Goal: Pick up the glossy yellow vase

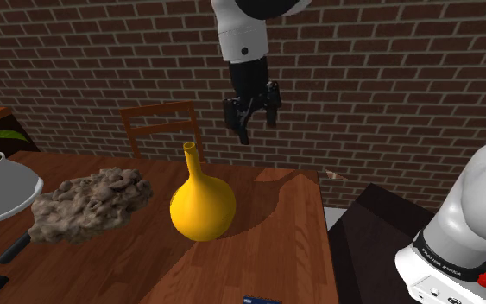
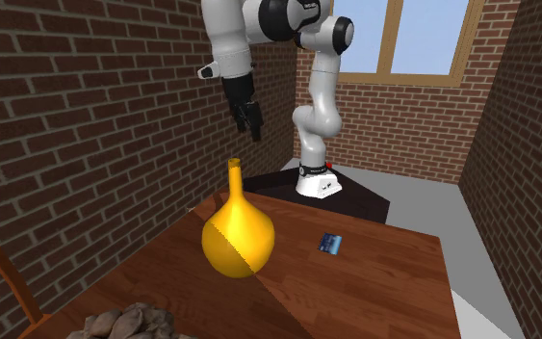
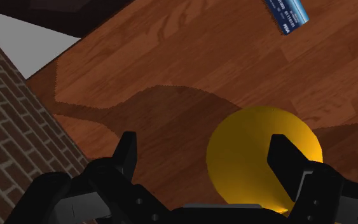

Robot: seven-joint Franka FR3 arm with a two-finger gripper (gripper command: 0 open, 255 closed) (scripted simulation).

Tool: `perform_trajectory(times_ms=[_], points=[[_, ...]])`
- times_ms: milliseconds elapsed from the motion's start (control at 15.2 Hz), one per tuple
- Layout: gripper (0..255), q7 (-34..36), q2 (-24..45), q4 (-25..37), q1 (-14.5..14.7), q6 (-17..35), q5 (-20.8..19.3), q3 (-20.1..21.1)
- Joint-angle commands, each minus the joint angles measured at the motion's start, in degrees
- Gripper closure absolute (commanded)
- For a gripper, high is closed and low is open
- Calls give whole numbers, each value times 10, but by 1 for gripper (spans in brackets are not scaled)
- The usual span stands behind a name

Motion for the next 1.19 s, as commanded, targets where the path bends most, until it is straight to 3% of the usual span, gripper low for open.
perform_trajectory(times_ms=[0,330,660,1122], points=[[0,32,40,41,7,1,-9,16],[0,106,157,171,35,-12,-50,44],[0,173,293,343,89,-52,-106,55],[0,169,285,286,84,-3,-103,52]])
